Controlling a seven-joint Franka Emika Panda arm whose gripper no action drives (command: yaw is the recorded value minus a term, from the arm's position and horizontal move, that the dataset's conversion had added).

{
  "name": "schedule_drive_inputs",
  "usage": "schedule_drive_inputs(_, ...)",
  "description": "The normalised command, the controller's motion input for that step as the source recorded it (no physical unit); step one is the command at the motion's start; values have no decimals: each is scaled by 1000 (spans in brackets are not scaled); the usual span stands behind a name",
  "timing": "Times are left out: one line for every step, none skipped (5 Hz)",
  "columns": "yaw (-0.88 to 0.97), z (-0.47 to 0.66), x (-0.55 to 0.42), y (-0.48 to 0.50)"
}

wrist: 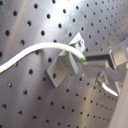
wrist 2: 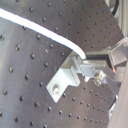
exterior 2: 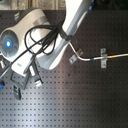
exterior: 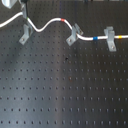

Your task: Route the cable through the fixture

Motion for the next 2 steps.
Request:
schedule_drive_inputs(323,217,-152,40)
schedule_drive_inputs(400,225,-98,54)
